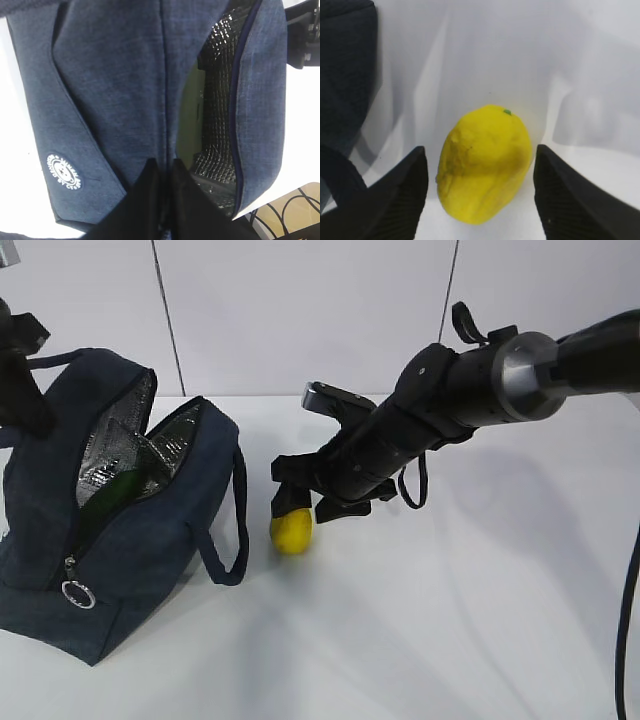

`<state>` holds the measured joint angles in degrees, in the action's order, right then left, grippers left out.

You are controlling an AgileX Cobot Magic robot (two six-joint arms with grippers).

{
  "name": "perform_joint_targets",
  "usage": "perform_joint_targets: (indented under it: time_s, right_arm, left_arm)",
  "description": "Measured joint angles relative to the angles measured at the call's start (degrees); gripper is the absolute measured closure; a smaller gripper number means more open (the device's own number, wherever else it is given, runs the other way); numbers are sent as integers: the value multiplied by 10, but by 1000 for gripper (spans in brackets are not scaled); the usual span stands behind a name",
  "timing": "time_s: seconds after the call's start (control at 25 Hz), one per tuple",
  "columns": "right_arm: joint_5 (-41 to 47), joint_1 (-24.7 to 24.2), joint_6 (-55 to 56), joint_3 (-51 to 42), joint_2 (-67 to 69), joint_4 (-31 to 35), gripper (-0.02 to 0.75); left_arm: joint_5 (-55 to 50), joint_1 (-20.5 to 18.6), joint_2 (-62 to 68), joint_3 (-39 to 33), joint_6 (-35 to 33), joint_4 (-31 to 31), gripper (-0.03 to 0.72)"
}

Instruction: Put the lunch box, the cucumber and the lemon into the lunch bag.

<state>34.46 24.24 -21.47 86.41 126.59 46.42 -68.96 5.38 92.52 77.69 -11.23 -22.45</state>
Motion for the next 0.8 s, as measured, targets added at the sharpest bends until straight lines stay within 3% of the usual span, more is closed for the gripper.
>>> perform_joint_targets:
  time_s: [0.8]
  right_arm:
    - [1,0,-27,1,6,23,256]
  left_arm:
    - [0,0,0,0,0,0,687]
